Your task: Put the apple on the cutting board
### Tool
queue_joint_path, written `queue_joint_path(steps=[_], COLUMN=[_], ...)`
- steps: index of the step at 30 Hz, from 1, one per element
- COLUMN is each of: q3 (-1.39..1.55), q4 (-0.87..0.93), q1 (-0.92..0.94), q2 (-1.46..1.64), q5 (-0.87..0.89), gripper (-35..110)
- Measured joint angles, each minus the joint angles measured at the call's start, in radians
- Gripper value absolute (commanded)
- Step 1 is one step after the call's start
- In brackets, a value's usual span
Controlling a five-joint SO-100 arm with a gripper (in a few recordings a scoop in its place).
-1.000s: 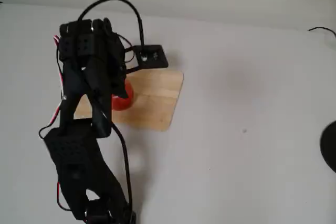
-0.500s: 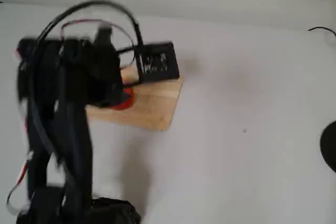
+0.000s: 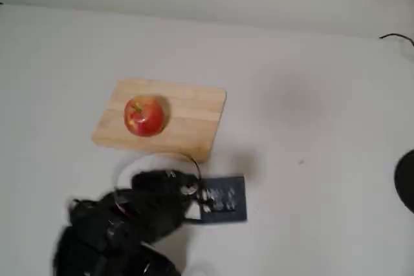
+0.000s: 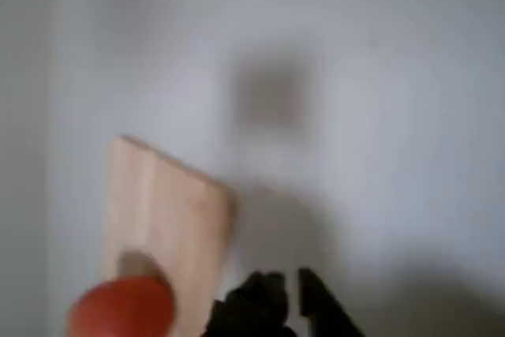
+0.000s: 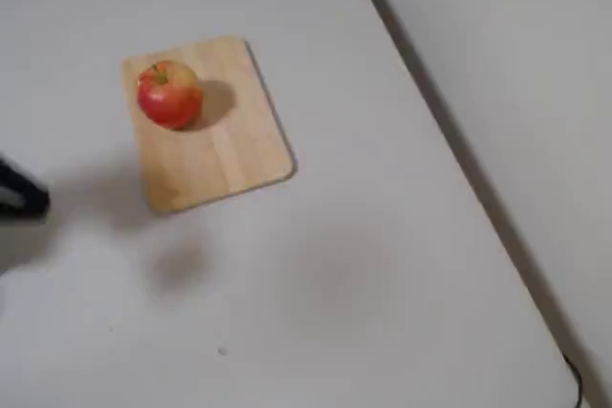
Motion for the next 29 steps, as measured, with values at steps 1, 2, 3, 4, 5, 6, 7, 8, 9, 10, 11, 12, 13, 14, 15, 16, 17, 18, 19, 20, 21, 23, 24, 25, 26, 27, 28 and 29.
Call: queue_joint_path(steps=[1,2,3,4,5,6,7,8,9,10,11,12,13,14,15,16,17,18,19,20,21,23,24,25,26,27,28,29], q3=[0.049,0.089,0.115,0.133,0.146,0.152,0.152,0.155,0.158,0.158,0.158,0.158,0.158,0.158,0.158,0.158,0.158,0.158,0.158,0.158,0.158,0.158,0.158,0.158,0.158,0.158,0.158,0.158], q4=[-0.009,-0.014,-0.015,-0.015,-0.015,-0.015,-0.015,-0.015,-0.015,-0.015,-0.015,-0.015,-0.015,-0.015,-0.015,-0.015,-0.015,-0.015,-0.011,-0.003,0.000,0.003,0.003,0.003,0.005,0.006,0.008,0.009], q1=[-0.005,-0.005,-0.005,-0.005,-0.003,-0.003,-0.003,-0.003,0.000,0.000,0.000,0.003,0.011,0.021,0.029,0.032,0.035,0.037,0.037,0.037,0.037,0.037,0.037,0.037,0.037,0.037,0.037,0.037], q2=[0.011,0.035,0.051,0.064,0.069,0.075,0.081,0.094,0.094,0.086,0.084,0.089,0.094,0.092,0.092,0.092,0.092,0.092,0.092,0.092,0.092,0.092,0.092,0.092,0.094,0.098,0.101,0.103], q5=[0.003,0.009,0.011,0.012,0.018,0.031,0.038,0.051,0.058,0.063,0.067,0.072,0.078,0.095,0.114,0.123,0.129,0.138,0.149,0.161,0.169,0.178,0.181,0.181,0.181,0.183,0.183,0.183], gripper=[0,0,0,0,0,0,0,0,0,0,0,0,0,0,0,0,0,0,0,0,0,0,0,0,0,0,0,0])
